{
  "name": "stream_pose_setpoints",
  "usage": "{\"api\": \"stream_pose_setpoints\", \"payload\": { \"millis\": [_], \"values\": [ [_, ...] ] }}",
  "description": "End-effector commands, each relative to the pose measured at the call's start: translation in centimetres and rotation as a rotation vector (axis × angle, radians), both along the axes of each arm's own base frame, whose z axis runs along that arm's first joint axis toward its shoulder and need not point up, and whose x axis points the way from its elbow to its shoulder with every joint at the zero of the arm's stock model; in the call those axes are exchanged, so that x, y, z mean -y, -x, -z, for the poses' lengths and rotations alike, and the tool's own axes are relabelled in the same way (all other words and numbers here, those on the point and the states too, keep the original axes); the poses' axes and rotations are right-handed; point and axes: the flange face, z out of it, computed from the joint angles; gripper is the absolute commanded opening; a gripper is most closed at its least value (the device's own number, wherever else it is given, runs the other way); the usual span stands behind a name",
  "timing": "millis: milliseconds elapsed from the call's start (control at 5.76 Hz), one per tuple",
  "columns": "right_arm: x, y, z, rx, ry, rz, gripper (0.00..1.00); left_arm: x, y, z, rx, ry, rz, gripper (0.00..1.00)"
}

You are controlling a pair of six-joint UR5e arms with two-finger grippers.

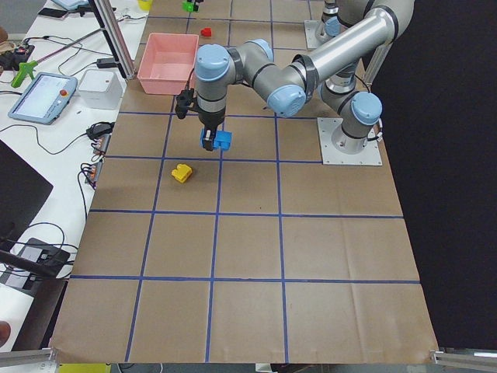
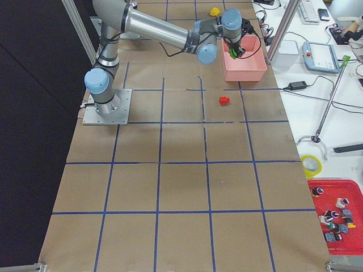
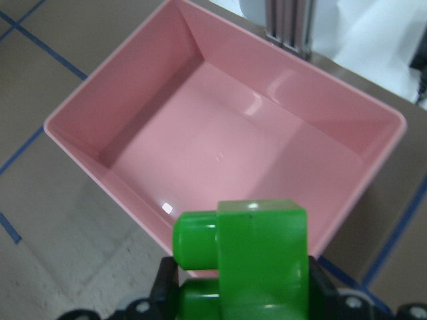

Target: Put all blocks into box

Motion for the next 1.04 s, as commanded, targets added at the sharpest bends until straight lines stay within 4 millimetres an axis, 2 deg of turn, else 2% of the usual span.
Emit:
{"api": "stream_pose_setpoints", "payload": {
  "millis": [0, 174, 347, 521, 694, 868],
  "values": [
    [3.7, -9.2, 3.0, 0.031, 0.029, -0.063, 0.10, 4.9, 6.3, 0.6, -0.017, -0.011, -0.060, 0.43],
    [3.9, -9.3, 2.7, 0.034, 0.045, -0.068, 0.82, 8.3, 10.6, 0.1, -0.023, -0.031, -0.059, 0.43],
    [3.9, -9.3, 2.8, 0.031, 0.045, -0.069, 1.00, 11.3, 15.0, -0.3, -0.031, -0.047, -0.098, 0.43],
    [4.0, -9.2, 2.5, 0.031, 0.049, -0.066, 1.00, 13.6, 19.9, -0.4, -0.034, -0.050, -0.113, 0.43],
    [3.8, -8.2, 2.1, 0.024, 0.042, -0.054, 1.00, 15.5, 24.8, 1.2, -0.041, -0.066, -0.153, 0.43],
    [4.1, -4.0, 1.1, 0.013, 0.035, 0.009, 1.00, 17.5, 31.2, 2.5, -0.046, -0.065, -0.185, 0.43]
  ]
}}
